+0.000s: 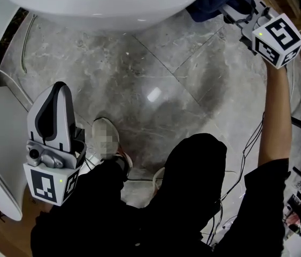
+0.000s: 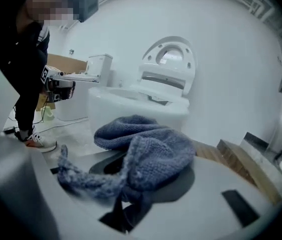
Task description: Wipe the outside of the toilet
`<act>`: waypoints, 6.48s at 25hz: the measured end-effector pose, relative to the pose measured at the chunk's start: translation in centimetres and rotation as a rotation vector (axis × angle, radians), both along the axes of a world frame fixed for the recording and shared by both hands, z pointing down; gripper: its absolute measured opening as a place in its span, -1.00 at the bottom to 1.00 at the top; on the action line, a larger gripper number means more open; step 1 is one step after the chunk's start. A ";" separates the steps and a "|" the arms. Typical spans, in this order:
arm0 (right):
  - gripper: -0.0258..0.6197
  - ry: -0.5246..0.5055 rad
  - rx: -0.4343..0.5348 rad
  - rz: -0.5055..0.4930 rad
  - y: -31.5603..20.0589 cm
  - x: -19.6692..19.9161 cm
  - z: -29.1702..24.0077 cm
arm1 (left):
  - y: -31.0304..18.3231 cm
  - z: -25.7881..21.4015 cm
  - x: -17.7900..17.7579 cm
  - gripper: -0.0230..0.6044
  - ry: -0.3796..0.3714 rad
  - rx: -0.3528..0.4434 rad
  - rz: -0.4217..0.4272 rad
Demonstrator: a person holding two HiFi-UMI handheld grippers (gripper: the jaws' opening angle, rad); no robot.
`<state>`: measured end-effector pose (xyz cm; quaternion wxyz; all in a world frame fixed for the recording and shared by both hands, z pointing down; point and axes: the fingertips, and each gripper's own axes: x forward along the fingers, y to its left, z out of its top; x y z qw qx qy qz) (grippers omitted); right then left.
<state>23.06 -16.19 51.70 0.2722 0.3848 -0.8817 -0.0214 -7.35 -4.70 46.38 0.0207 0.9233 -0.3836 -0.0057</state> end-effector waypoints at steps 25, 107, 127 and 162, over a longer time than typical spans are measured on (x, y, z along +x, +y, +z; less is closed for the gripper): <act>-0.61 0.193 0.039 -0.013 -1.5 -2.7 5.6 | -0.7 0.7 0.1 -0.89 -0.001 -0.027 0.012; -0.61 -0.403 0.117 0.456 11.9 1.4 0.7 | -0.9 0.4 -3.2 -0.89 -0.044 -0.056 -0.166; -0.61 -0.320 0.339 0.580 16.4 3.4 -4.9 | -3.1 -1.5 -9.0 -0.90 -0.148 -0.022 -0.313; -0.60 -0.310 0.258 0.626 12.9 -1.5 -39.6 | -4.4 -38.0 -13.6 -0.89 -0.185 -0.076 -0.389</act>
